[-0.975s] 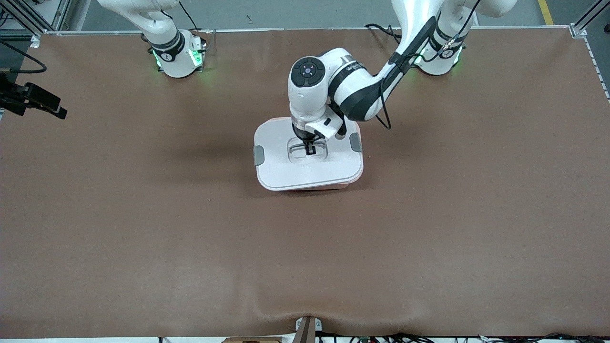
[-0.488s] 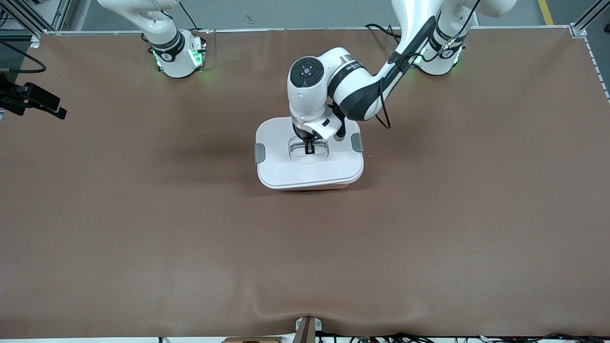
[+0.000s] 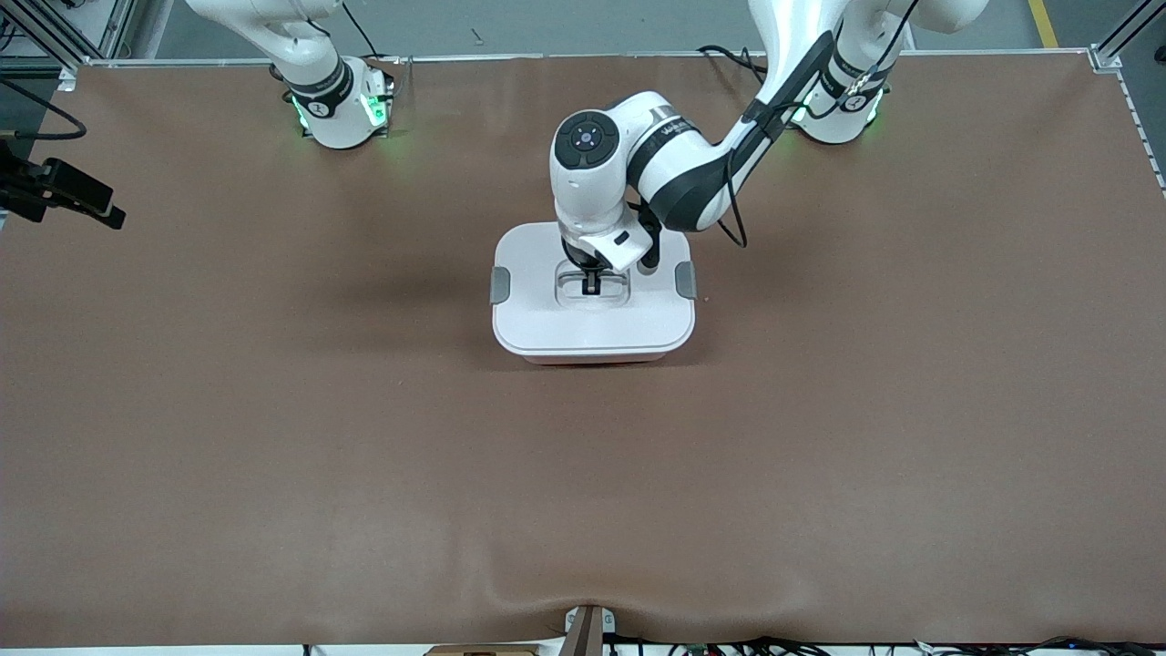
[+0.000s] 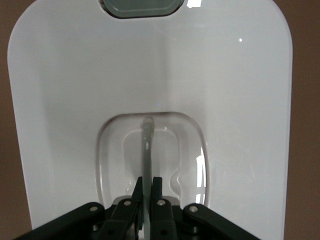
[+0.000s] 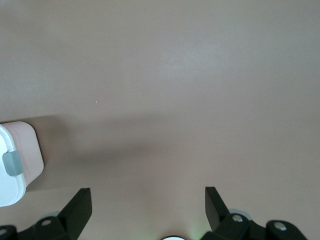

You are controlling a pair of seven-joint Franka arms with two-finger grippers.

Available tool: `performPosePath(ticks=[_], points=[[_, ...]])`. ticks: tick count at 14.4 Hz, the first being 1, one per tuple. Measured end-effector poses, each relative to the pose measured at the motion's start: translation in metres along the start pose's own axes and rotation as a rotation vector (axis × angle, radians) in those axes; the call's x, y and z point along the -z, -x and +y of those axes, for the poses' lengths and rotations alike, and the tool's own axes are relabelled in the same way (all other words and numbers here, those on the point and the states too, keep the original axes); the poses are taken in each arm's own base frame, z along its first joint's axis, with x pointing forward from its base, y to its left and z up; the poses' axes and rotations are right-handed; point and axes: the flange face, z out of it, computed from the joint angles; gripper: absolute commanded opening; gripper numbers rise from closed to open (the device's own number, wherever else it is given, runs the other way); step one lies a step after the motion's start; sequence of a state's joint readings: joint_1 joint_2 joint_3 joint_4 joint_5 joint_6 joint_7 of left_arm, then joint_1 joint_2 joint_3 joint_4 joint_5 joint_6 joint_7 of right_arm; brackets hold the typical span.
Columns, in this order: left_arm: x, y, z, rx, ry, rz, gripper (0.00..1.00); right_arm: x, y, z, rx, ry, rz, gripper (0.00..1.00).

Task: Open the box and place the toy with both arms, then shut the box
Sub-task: 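Lower the lid onto the box rim and press it down with the left gripper, then open the left gripper and lift it away from the lid handle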

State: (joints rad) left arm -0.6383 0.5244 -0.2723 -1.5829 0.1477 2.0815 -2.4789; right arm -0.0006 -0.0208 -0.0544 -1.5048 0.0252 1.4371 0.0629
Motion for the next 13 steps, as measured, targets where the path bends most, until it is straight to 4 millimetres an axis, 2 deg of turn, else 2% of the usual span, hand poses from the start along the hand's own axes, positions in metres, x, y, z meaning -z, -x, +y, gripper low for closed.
performPosePath(ticks=[3, 4, 5, 6, 7, 10, 13], points=[[-0.002, 0.000, -0.001, -0.003, -0.002, 0.002, 0.00, 0.000, 0.000, 0.000, 0.001, 0.000, 0.000, 1.00], [-0.001, 0.000, -0.001, -0.003, -0.002, 0.002, 0.04, 0.000, 0.000, -0.002, 0.004, 0.000, 0.000, 1.00], [-0.001, 0.000, -0.001, -0.002, -0.001, 0.001, 0.27, 0.000, 0.000, -0.006, 0.011, 0.000, -0.001, 1.00], [0.000, 0.000, 0.000, -0.001, 0.000, 0.000, 0.67, -0.001, 0.000, -0.011, 0.021, 0.001, -0.003, 1.00], [0.002, -0.001, 0.001, 0.001, 0.002, -0.001, 1.00, -0.002, 0.000, -0.017, 0.031, 0.002, -0.005, 1.00], [0.020, -0.007, 0.007, 0.012, 0.014, -0.003, 1.00, -0.004, 0.000, -0.022, 0.040, 0.002, -0.008, 1.00], [0.047, -0.014, 0.018, 0.026, 0.039, -0.013, 1.00, -0.004, 0.000, -0.021, 0.039, 0.002, -0.008, 1.00]])
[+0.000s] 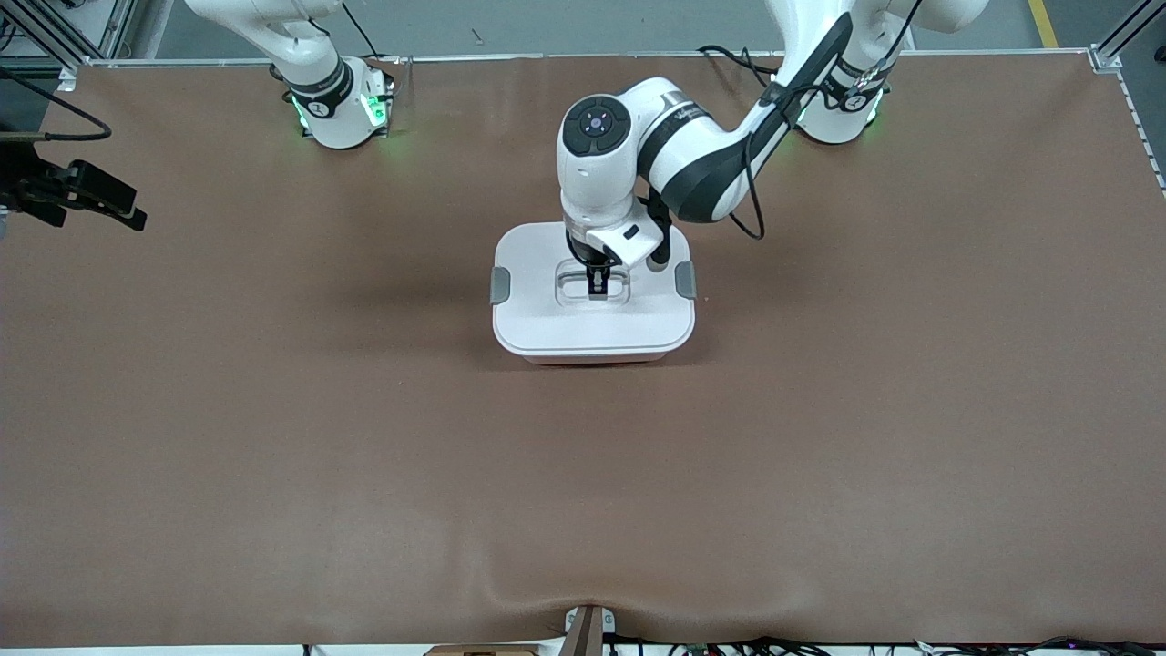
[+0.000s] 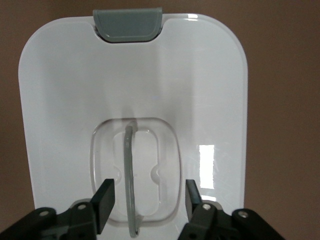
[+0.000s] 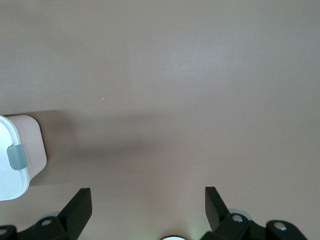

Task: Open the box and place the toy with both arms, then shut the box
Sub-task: 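Open the left gripper and lift it away from the lid handle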

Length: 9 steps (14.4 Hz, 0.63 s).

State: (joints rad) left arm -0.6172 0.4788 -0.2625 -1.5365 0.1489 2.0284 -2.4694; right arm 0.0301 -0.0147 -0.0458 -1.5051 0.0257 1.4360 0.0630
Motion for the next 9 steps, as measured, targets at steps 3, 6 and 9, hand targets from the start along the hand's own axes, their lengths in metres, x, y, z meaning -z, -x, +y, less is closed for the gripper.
performPosePath(ticks=[3, 6, 9], points=[[0.024, -0.027, 0.027, -0.030, 0.020, 0.000, 1.00, 0.000, 0.000, 0.000, 0.000, 0.000, 0.000, 1.00], [0.046, -0.072, 0.061, -0.079, 0.034, 0.008, 1.00, 0.000, 0.000, 0.000, 0.000, 0.000, 0.000, 1.00], [0.054, -0.113, 0.083, -0.167, 0.009, 0.037, 1.00, 0.000, 0.000, 0.000, -0.001, 0.000, 0.000, 1.00]])
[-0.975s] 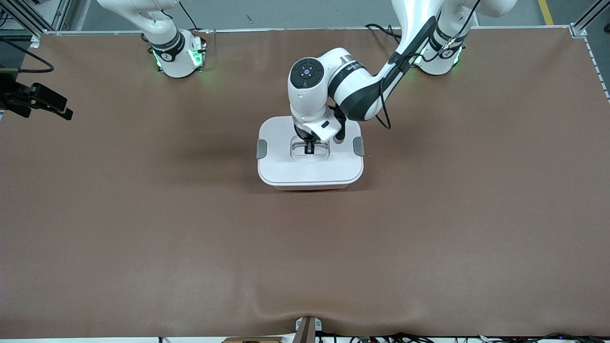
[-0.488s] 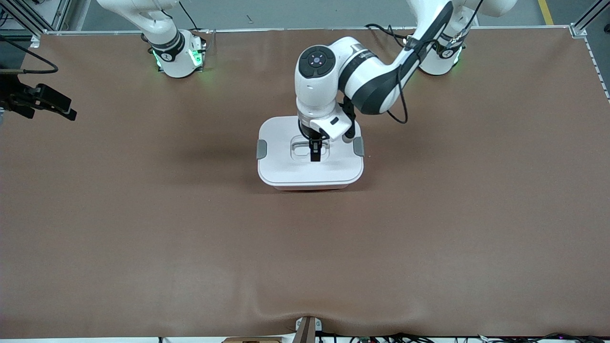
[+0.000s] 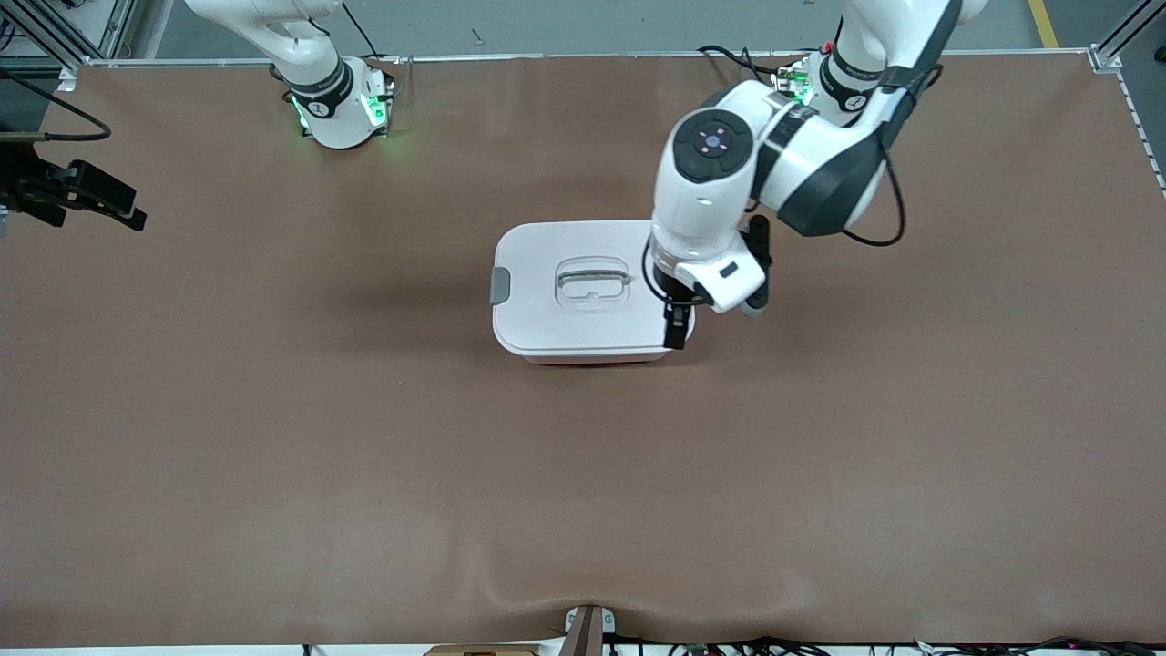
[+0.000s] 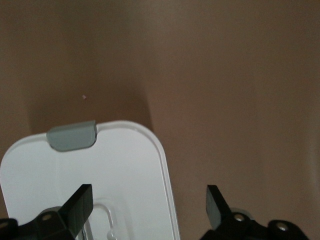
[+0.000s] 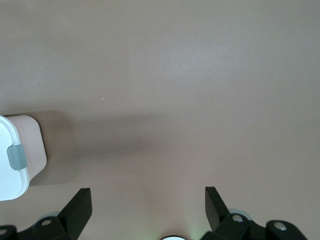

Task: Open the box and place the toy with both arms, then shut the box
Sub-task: 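Open the left gripper and lift it away from the lid handle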

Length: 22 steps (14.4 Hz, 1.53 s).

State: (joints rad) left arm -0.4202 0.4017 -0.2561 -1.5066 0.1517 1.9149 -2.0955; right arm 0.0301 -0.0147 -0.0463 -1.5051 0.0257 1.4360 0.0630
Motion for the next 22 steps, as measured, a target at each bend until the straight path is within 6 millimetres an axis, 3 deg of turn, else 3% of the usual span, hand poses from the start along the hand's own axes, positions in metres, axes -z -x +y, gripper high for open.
performPosePath(ticks=[7, 12, 18, 22], points=[[0.022, -0.074, 0.024, -0.158, 0.021, 0.007, 1.00, 0.000, 0.000, 0.000, 0.000, 0.000, 0.000, 1.00], [0.041, -0.143, 0.036, -0.271, 0.018, 0.024, 1.00, 0.000, 0.000, 0.002, -0.003, 0.000, 0.000, 1.00], [0.040, -0.187, 0.041, -0.380, -0.006, 0.030, 1.00, 0.000, 0.000, 0.003, -0.006, 0.000, 0.000, 1.00], [0.041, -0.235, 0.048, -0.439, -0.005, 0.033, 1.00, 0.000, 0.000, 0.004, -0.007, 0.000, 0.000, 1.00]])
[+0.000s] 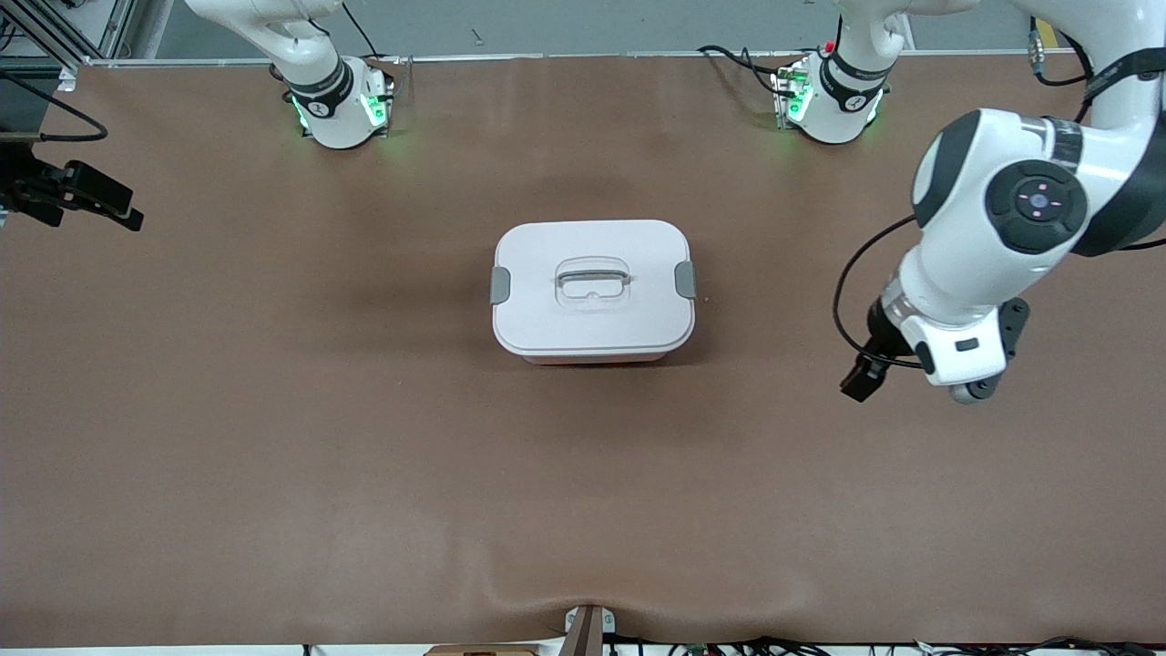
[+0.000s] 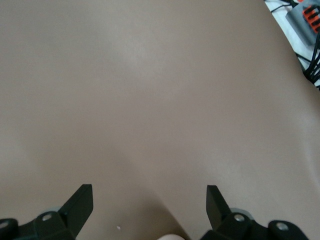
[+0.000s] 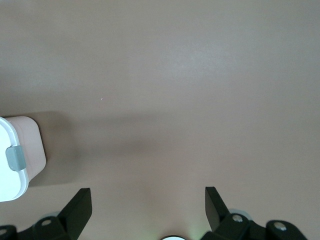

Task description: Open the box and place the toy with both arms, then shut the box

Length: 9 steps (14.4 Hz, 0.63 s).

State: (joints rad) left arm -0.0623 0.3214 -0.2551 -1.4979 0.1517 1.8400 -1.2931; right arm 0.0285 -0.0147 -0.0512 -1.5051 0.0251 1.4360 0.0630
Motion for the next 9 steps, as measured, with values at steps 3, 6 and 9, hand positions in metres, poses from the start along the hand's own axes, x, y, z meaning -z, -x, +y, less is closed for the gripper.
performPosePath(ticks=[3, 6, 9], points=[[0.005, -0.032, -0.012, -0.057, 0.007, 0.006, 1.00, 0.000, 0.000, 0.001, -0.001, 0.000, 0.000, 1.00], [0.012, -0.060, -0.026, -0.131, 0.006, 0.012, 1.00, 0.000, 0.000, 0.001, -0.001, 0.000, 0.000, 1.00], [0.038, -0.071, -0.043, -0.192, 0.012, 0.013, 1.00, 0.000, 0.000, 0.000, -0.001, 0.000, 0.000, 1.00]])
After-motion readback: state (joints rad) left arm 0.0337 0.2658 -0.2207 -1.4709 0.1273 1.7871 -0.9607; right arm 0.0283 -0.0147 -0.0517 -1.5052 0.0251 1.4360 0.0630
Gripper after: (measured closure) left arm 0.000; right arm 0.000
